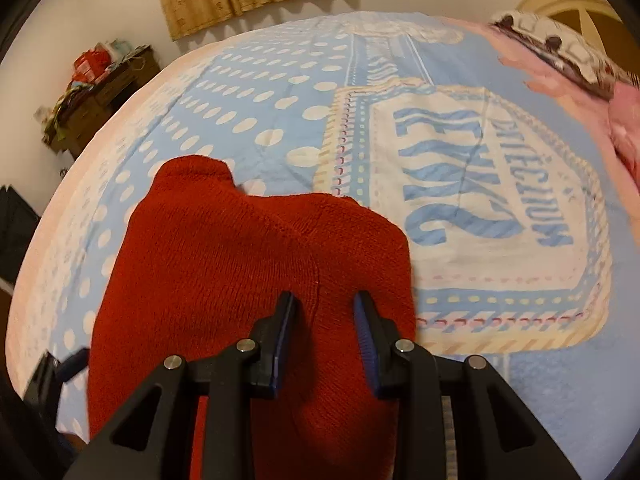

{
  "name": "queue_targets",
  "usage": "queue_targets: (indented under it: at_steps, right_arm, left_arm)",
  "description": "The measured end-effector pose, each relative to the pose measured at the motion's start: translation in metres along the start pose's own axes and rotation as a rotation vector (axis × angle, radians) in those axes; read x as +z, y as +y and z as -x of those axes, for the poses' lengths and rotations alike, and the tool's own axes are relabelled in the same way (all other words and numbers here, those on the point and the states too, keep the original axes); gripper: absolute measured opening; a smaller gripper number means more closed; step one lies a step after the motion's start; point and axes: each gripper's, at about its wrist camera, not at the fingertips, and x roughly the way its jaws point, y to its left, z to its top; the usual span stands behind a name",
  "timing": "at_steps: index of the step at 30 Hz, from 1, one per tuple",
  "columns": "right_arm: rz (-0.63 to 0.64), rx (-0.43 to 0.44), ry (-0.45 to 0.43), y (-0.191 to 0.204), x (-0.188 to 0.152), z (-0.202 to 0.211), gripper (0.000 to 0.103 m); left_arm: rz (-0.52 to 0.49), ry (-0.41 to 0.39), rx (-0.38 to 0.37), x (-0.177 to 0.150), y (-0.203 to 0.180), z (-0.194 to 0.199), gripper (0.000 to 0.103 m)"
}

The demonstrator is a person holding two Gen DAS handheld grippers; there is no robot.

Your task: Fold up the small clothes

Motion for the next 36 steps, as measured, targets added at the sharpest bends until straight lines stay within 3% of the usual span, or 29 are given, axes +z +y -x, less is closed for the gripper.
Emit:
queue_targets:
  at_steps: [3, 7, 10, 12, 14, 19, 25, 36]
  right_arm:
    - [-0.025, 0.033, -0.009, -0.010, -0.004, 0.005, 0.032]
    - [0.047, -0.003, -0.015, -0.004, -0.008, -0.002, 0.034]
    - [0.002, 0.053, -0.064, -0.012, -0.003, 0.012, 0.035]
    - [-0.050, 0.077, -0.117, -0.024, -0.002, 0.024, 0.042]
    - [-0.094, 0.101, -0.122, -0.038, -0.002, 0.026, 0.056]
    - [-0.151, 0.096, -0.068, -0.062, -0.007, 0.009, 0.056]
    - [-0.238, 0.191, -0.066, -0.073, -0.017, -0.012, 0.056]
    - [-0.258, 0.291, -0.085, -0.077, -0.009, -0.027, 0.056]
  left_arm:
    - [0.006, -0.023, 0.018, -0.001, 0.001, 0.006, 0.103]
    - [0.014, -0.012, 0.023, 0.000, 0.000, 0.007, 0.103]
    - [0.020, 0.004, 0.019, 0.001, 0.003, 0.006, 0.103]
    - [0.032, 0.009, 0.016, 0.002, 0.006, 0.006, 0.103]
    - [0.045, 0.009, 0.007, 0.001, 0.008, 0.006, 0.103]
    - [0.061, 0.025, -0.020, 0.001, 0.010, -0.001, 0.103]
    - [0.111, 0.058, -0.083, 0.001, 0.017, -0.008, 0.103]
    - [0.142, 0.102, -0.136, 0.001, 0.015, -0.016, 0.103]
